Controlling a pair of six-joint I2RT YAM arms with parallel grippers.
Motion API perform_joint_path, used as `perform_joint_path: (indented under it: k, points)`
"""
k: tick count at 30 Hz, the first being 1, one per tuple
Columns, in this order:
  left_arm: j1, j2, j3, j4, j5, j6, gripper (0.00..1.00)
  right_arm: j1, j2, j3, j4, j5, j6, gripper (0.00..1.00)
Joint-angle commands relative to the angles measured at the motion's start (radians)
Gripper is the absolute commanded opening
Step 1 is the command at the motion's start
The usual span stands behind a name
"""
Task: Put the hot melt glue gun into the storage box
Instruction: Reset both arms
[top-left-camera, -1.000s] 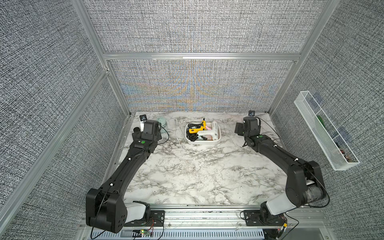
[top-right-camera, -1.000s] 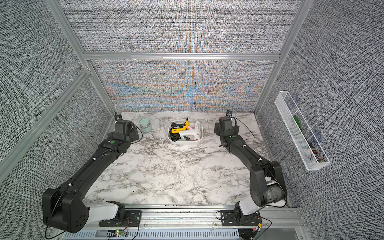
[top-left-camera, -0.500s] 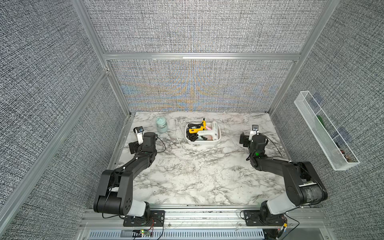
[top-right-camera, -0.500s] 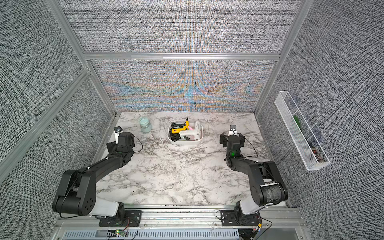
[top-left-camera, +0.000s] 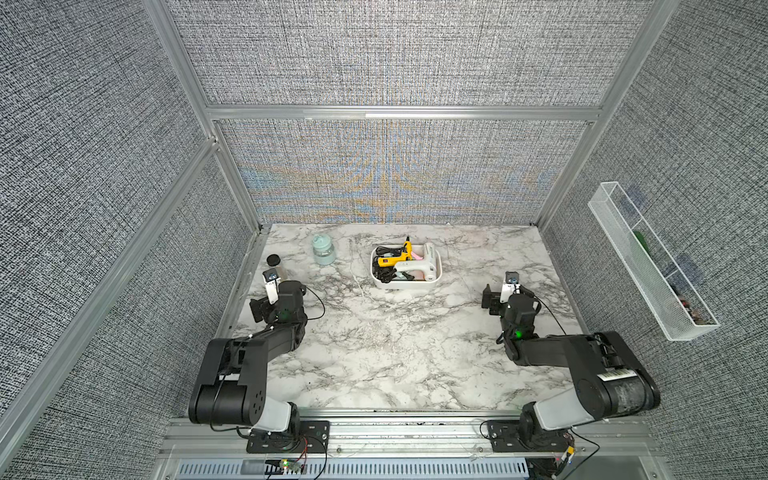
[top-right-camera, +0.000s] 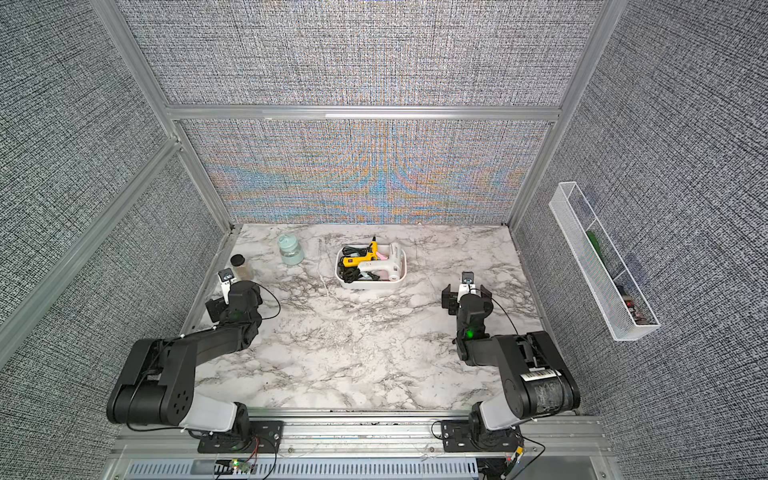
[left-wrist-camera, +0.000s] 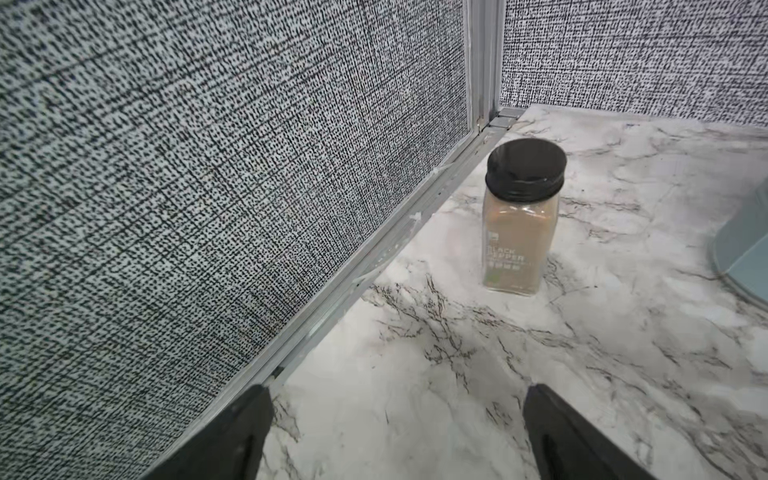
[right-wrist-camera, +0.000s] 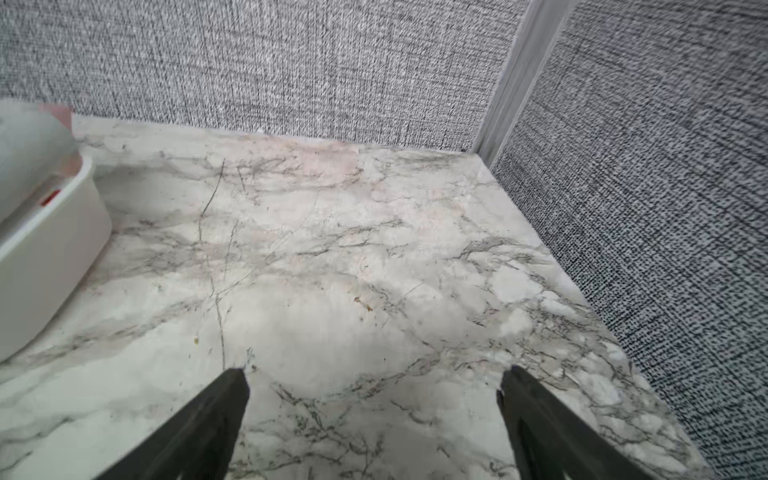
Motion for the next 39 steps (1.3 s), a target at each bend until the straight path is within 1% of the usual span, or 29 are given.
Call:
perform_joint_path:
  k: [1, 2, 4, 6, 10, 17, 19, 20, 21, 23, 24, 25, 26, 27, 39]
  points:
    - [0.002, -0.009, -0.018, 0.134, 0.041, 0.024, 0.96, -0.018, -0.014, -0.042, 0.12, -0.021, 0.04, 0.99]
    - [0.002, -0.015, -0.045, 0.177, 0.077, 0.045, 0.96, -0.027, -0.019, -0.056, 0.138, -0.039, 0.046, 0.99]
    - [0.001, -0.007, -0.055, 0.199, 0.147, 0.076, 0.96, -0.05, -0.015, -0.083, 0.183, -0.082, 0.058, 0.99]
    - [0.009, 0.014, -0.017, 0.144, 0.19, 0.079, 0.96, -0.047, 0.01, -0.109, 0.249, -0.105, 0.042, 0.99]
    - [0.058, 0.022, 0.016, 0.084, 0.295, 0.055, 0.99, -0.054, 0.008, -0.104, 0.233, -0.115, 0.047, 0.99]
    - [0.061, 0.013, -0.003, 0.11, 0.308, 0.059, 1.0, -0.07, 0.016, -0.111, 0.252, -0.123, 0.068, 0.99]
    - [0.065, 0.018, -0.057, 0.202, 0.375, 0.075, 0.99, -0.071, 0.015, -0.113, 0.254, -0.124, 0.068, 0.99]
    - [0.056, 0.055, -0.122, 0.384, 0.41, 0.117, 0.99, -0.071, 0.015, -0.11, 0.249, -0.123, 0.067, 0.99]
    - [0.045, 0.069, -0.14, 0.425, 0.443, 0.146, 0.99, -0.071, 0.015, -0.11, 0.252, -0.123, 0.067, 0.99]
    - [0.06, 0.024, -0.097, 0.266, 0.491, 0.131, 0.99, -0.071, 0.015, -0.111, 0.25, -0.123, 0.068, 0.99]
    - [0.067, 0.041, -0.089, 0.286, 0.489, 0.126, 0.99, -0.071, 0.015, -0.11, 0.25, -0.123, 0.067, 0.99]
    - [0.075, 0.05, -0.071, 0.259, 0.478, 0.111, 0.99, -0.07, 0.015, -0.11, 0.249, -0.123, 0.067, 0.99]
    - [0.09, 0.038, -0.063, 0.224, 0.496, 0.096, 0.99, -0.071, 0.015, -0.11, 0.25, -0.123, 0.067, 0.99]
    - [0.094, 0.041, -0.059, 0.225, 0.492, 0.092, 0.99, -0.071, 0.015, -0.111, 0.25, -0.123, 0.067, 0.99]
    - [0.095, 0.034, -0.066, 0.231, 0.489, 0.093, 0.99, -0.07, 0.014, -0.112, 0.25, -0.124, 0.066, 0.99]
